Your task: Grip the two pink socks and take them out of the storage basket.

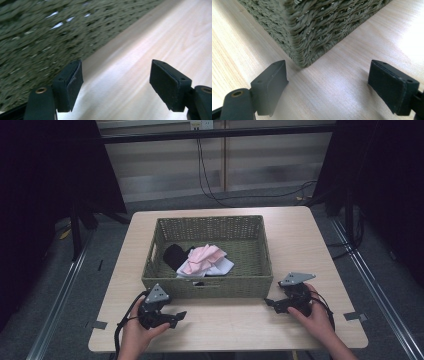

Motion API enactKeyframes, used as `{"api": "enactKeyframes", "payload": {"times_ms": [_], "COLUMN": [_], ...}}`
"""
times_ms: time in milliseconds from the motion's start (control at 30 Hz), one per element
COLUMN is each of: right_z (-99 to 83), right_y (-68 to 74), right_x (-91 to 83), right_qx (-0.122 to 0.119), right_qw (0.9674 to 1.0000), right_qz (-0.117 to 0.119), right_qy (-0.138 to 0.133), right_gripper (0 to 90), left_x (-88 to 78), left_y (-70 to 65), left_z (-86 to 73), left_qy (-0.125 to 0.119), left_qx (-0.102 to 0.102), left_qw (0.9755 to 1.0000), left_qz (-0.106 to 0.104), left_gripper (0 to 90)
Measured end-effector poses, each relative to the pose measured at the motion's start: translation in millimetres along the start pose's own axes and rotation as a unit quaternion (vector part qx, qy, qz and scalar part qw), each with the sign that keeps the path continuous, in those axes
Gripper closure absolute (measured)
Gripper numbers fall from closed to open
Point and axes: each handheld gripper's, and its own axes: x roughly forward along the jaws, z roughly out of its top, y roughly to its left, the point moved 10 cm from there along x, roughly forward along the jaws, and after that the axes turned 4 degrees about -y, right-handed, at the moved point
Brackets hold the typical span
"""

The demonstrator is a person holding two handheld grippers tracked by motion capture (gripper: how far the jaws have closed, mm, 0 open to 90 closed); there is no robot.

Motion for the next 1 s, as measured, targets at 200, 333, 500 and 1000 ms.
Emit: {"api": "enactKeyframes", "payload": {"times_ms": [200, 333, 500, 1000], "right_z": [-0.1, 0.0, 0.0, 0.0], "right_y": [0.1, 0.1, -0.1, 0.1], "right_x": [-0.1, 0.0, 0.1, 0.0], "right_qx": [0.001, 0.000, -0.001, 0.001], "right_qw": [1.0000, 1.0000, 1.0000, 1.0000], "right_qz": [0.000, 0.000, 0.000, 0.000], "right_qy": [0.000, 0.000, 0.000, 0.000], "right_gripper": [14.9, 14.9, 14.9, 14.9], "left_x": [-5.1, -6.9, -11.3, -33.9], "left_y": [-9.6, -12.9, -15.1, -16.7], "left_z": [6.7, 10.5, 18.4, 54.5], "left_qy": [0.015, 0.022, 0.018, 0.012], "left_qx": [0.005, 0.008, 0.001, -0.008], "left_qw": [0.9997, 0.9993, 0.9990, 0.9982], "left_qz": [-0.018, -0.028, -0.040, -0.058], "left_gripper": [25.1, 25.0, 25.0, 25.0]}}
